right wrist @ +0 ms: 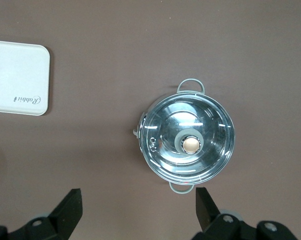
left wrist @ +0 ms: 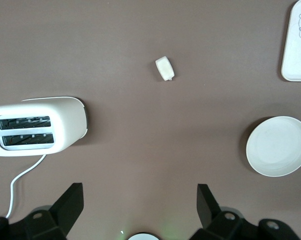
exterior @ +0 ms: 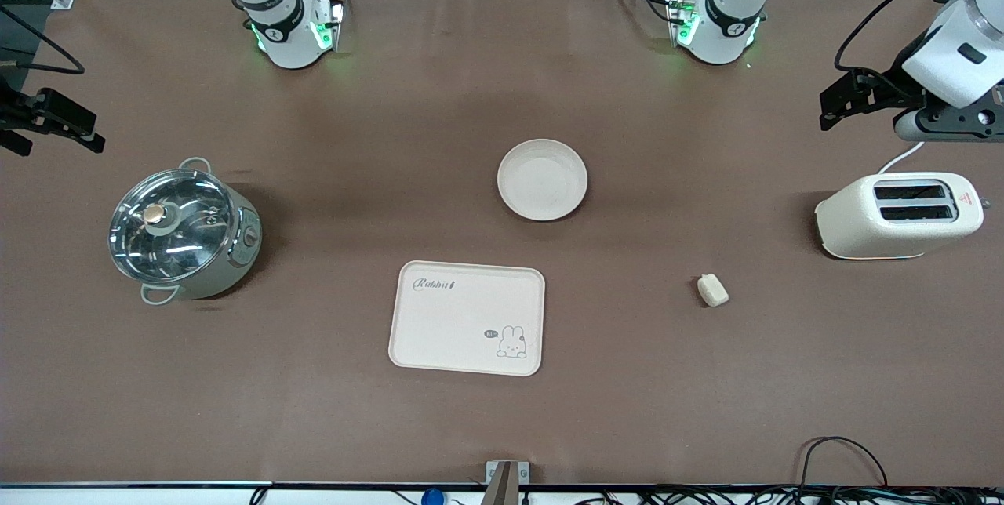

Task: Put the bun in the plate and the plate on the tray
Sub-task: 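Reach the left gripper down to the white bun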

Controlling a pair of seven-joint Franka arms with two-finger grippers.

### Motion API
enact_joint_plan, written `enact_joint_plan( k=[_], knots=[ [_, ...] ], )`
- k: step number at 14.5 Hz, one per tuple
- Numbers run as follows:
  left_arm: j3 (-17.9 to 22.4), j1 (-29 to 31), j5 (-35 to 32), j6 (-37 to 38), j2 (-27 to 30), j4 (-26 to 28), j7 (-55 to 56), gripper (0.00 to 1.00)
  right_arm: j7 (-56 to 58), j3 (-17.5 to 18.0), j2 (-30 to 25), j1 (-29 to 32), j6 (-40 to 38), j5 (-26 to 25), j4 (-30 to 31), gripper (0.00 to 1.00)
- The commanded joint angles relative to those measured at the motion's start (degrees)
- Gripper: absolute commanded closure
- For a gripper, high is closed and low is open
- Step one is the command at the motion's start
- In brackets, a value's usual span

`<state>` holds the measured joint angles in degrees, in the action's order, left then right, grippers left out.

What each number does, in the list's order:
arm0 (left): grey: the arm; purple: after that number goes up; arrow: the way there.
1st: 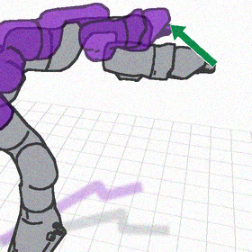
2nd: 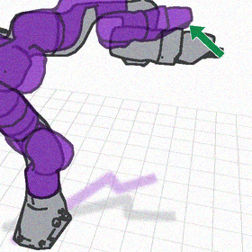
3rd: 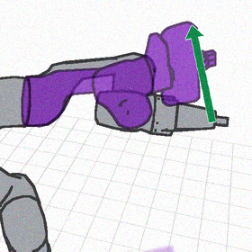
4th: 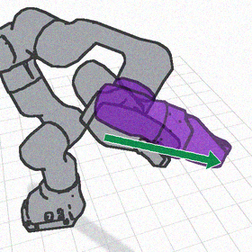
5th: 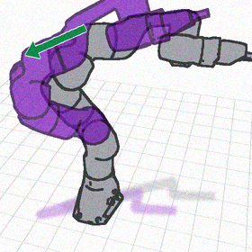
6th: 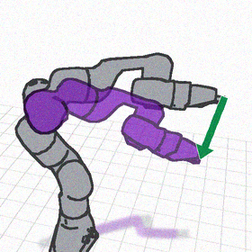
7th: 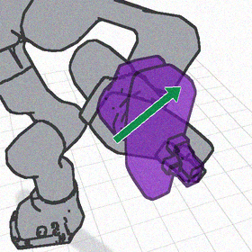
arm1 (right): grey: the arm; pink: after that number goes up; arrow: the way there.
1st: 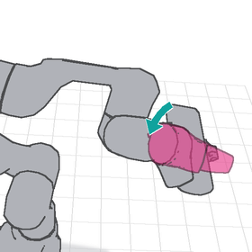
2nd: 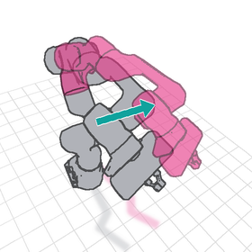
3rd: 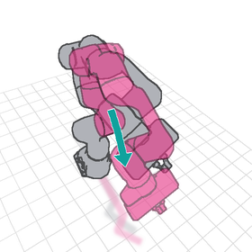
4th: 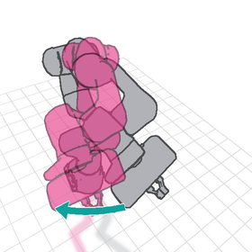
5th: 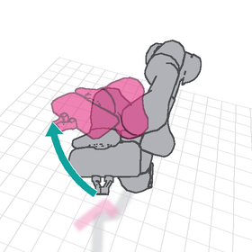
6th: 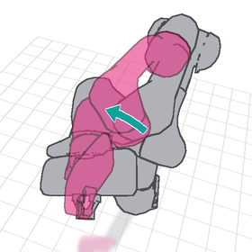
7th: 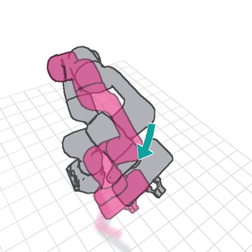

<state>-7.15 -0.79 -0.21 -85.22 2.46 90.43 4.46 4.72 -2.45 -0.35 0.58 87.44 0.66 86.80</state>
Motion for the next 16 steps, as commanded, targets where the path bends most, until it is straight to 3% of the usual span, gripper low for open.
enact_joint_plan(
  k=[1,3,5,7,14,16],
  knots=[
    [0.0,0.2,0.1,1.2,-1.0,-1.1,-0.7,0.00,0.6,0.7,-0.4,0.8,0.2,-0.2,0.6,0.00],
    [0.2,0.6,-0.2,1.1,-3.6,-2.9,-0.9,0.00,0.6,0.7,-0.4,0.8,0.2,-0.1,0.5,0.00],
    [0.6,0.9,-0.6,1.1,-9.6,-6.8,-1.4,0.00,0.6,0.7,-0.4,0.8,0.2,0.0,0.6,0.00],
    [0.7,0.9,-0.6,-3.4,-13.3,-6.2,-0.7,0.00,0.6,0.7,-0.4,0.8,0.2,-0.1,0.6,0.00],
    [0.7,1.6,-0.6,-34.0,-18.8,12.0,9.3,0.00,0.6,0.7,-0.4,0.9,0.2,0.0,0.6,0.00],
    [0.7,1.8,-0.5,-39.6,-21.3,14.9,10.5,0.00,0.6,0.7,-0.4,0.8,0.2,0.0,0.6,0.00]
  ],
)
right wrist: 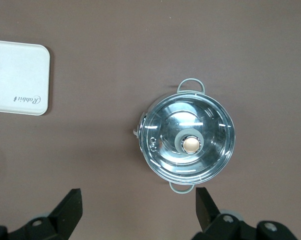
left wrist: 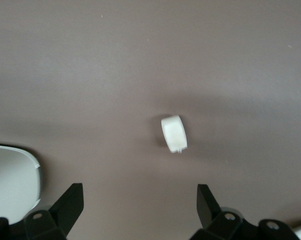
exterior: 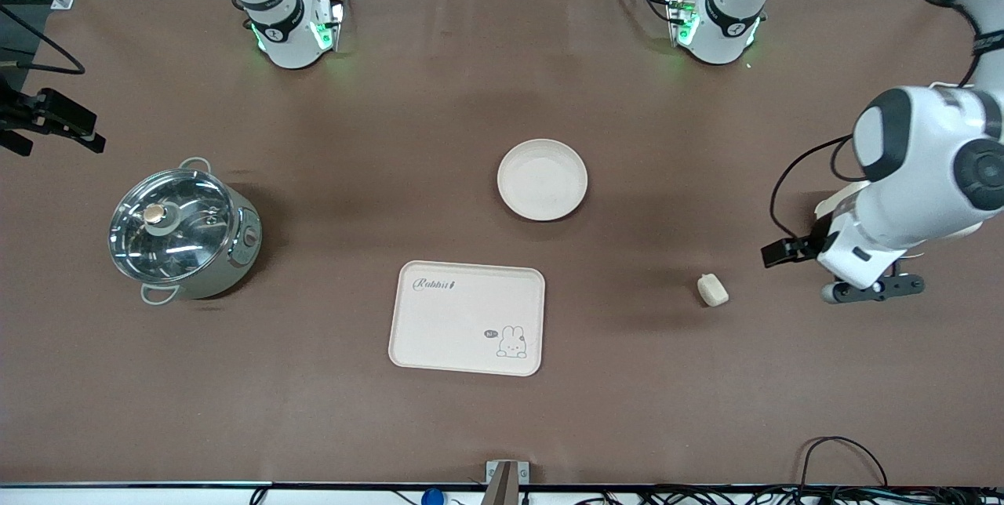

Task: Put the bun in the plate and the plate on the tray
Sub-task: 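Reach the left gripper down to the white bun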

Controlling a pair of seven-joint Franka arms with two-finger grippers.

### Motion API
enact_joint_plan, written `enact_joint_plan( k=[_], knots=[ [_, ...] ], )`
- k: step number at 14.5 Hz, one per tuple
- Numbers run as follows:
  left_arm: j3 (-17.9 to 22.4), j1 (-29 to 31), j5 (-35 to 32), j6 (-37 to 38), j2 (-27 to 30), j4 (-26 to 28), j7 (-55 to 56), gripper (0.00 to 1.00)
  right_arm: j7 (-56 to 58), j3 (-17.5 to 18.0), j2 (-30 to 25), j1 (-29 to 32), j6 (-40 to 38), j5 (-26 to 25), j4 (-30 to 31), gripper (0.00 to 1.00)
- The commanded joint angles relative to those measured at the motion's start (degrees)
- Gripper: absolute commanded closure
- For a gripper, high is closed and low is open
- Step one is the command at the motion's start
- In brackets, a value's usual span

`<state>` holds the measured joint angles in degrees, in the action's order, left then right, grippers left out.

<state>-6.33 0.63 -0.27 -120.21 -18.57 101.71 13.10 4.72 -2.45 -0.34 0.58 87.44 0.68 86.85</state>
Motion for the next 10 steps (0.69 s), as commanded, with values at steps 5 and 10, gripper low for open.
enact_joint_plan(
  k=[5,10],
  knots=[
    [-0.3,0.4,0.5,-11.3,-8.8,3.4,8.9,0.00,0.6,0.7,-0.4,0.9,0.2,-0.1,0.5,0.00],
    [-0.5,-0.1,5.4,-18.4,-14.4,3.1,10.6,0.05,0.6,0.7,-0.4,0.9,0.2,-0.1,0.5,0.00]
  ],
)
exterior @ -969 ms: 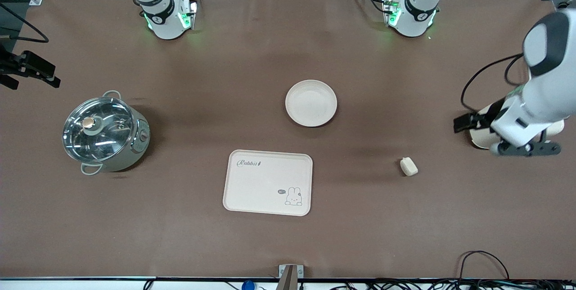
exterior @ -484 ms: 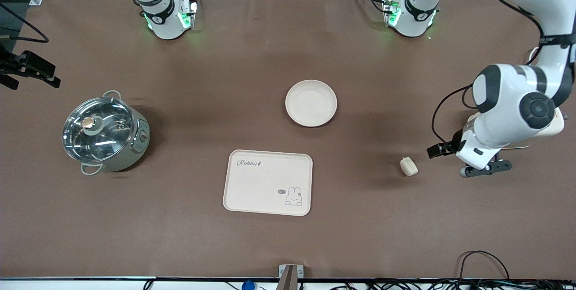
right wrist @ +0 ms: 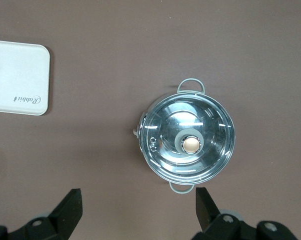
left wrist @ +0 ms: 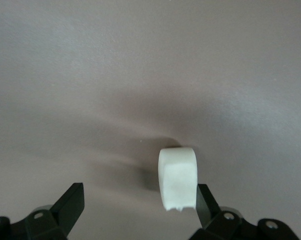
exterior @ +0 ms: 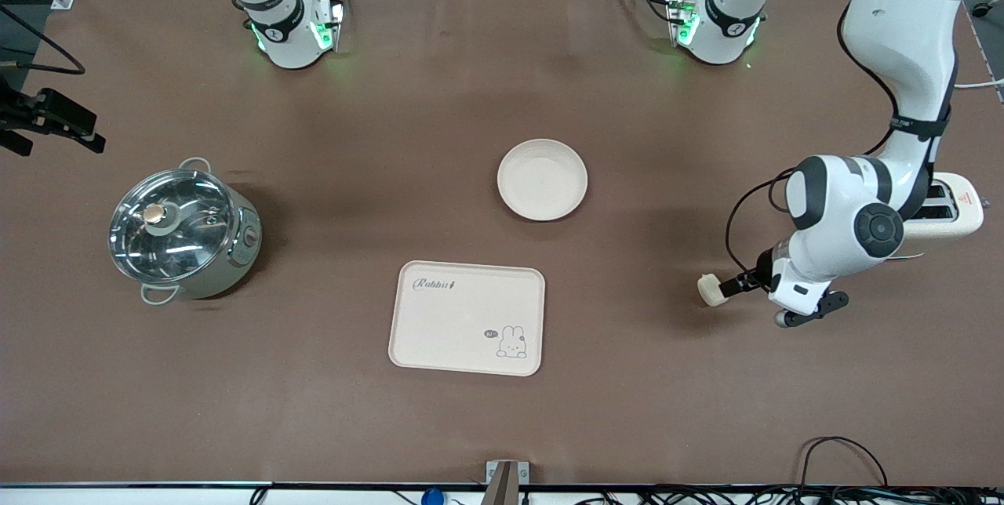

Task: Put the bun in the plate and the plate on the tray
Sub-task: 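Reach the left gripper down to the white bun, then close the left gripper on the white bun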

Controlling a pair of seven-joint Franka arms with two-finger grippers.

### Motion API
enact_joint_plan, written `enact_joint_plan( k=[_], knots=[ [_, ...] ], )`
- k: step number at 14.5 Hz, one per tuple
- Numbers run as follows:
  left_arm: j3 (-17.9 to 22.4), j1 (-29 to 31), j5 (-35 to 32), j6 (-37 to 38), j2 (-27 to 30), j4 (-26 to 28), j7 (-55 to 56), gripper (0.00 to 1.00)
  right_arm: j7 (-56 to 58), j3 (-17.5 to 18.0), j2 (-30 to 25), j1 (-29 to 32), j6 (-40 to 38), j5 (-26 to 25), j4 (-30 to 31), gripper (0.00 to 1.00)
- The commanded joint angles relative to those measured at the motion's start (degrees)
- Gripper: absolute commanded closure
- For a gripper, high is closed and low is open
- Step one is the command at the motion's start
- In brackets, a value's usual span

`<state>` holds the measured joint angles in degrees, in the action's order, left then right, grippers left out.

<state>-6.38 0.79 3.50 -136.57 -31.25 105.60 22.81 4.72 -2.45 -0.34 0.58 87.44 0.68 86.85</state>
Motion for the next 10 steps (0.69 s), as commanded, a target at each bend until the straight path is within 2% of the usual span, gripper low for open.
enact_joint_plan(
  k=[1,4,6,8,10],
  knots=[
    [-0.6,-0.7,3.2,-2.6,-2.3,-1.0,1.6,0.06,0.5,0.7,-0.4,0.9,0.2,0.0,0.5,0.00],
    [-0.7,-0.9,4.8,-2.7,-4.0,-1.9,2.4,0.11,0.5,0.7,-0.4,0.9,0.1,0.0,0.5,0.00],
    [-0.7,-0.9,4.8,-2.8,-4.9,-2.1,2.4,0.19,0.5,0.7,-0.4,0.9,0.1,0.0,0.5,0.00],
    [-0.8,-1.0,4.8,-2.8,-5.6,-2.4,2.4,0.30,0.5,0.7,-0.4,0.9,0.2,0.0,0.5,0.00],
    [-0.8,-0.9,4.7,-2.8,-5.7,-2.4,2.4,0.47,0.5,0.7,-0.4,0.9,0.1,0.0,0.5,0.00]
  ],
)
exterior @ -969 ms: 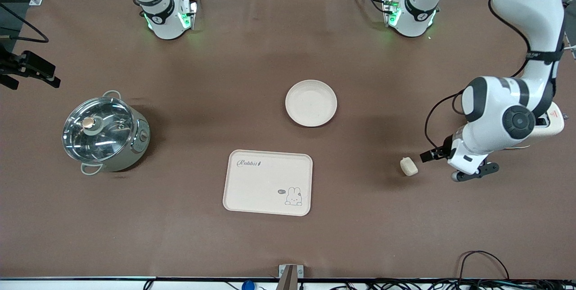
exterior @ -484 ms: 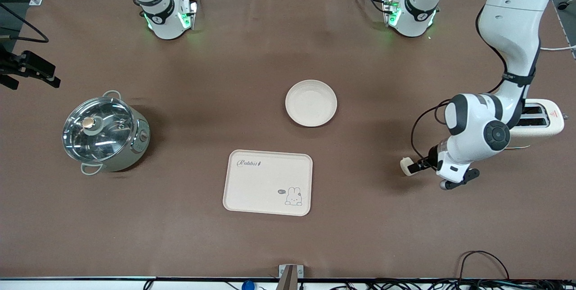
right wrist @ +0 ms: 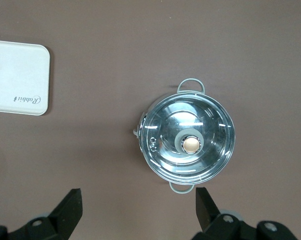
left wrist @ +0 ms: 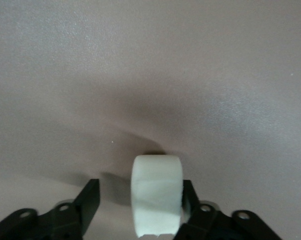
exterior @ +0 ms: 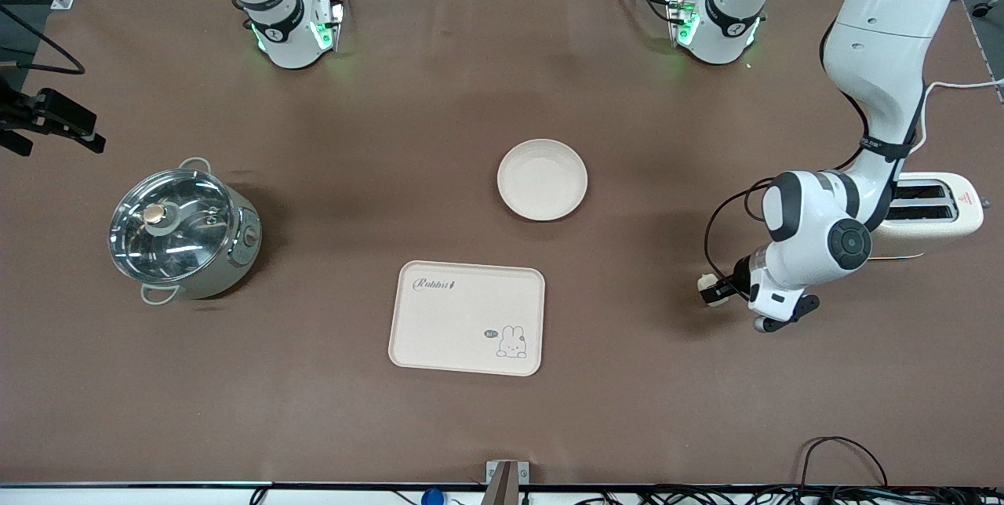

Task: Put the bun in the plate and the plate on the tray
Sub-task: 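Carry the bun with the left gripper over the white plate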

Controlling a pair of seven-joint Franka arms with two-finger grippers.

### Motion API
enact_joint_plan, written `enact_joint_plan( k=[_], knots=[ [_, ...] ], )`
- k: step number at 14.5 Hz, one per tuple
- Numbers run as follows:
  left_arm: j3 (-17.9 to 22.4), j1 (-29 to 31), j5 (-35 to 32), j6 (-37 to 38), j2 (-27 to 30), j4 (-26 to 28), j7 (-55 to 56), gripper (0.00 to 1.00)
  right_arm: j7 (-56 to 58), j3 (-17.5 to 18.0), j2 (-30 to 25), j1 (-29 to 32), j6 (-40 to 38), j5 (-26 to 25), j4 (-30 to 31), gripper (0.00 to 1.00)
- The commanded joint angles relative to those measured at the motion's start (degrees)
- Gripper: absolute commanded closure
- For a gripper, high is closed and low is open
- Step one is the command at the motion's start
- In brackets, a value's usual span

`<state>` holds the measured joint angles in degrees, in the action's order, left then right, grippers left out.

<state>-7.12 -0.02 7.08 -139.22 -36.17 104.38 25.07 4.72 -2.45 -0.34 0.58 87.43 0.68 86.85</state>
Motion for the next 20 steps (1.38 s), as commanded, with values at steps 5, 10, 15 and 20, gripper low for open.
enact_joint_plan(
  k=[5,10,15,20],
  knots=[
    [-2.6,-0.4,0.6,0.7,0.2,-1.1,-0.4,0.88,0.5,0.7,-0.4,0.9,0.1,0.0,0.5,0.00],
    [-8.4,-0.6,0.4,11.0,6.0,-1.2,0.2,0.88,0.5,0.7,-0.4,0.9,0.1,0.1,0.5,0.00],
    [-17.3,-2.9,0.3,15.6,6.7,-1.4,11.1,0.87,0.5,0.7,-0.4,0.9,0.1,0.0,0.5,0.00],
    [-17.4,-13.5,0.4,15.4,5.0,-1.5,24.0,0.85,0.5,0.6,-0.4,0.9,0.0,0.1,0.5,0.00]
  ],
)
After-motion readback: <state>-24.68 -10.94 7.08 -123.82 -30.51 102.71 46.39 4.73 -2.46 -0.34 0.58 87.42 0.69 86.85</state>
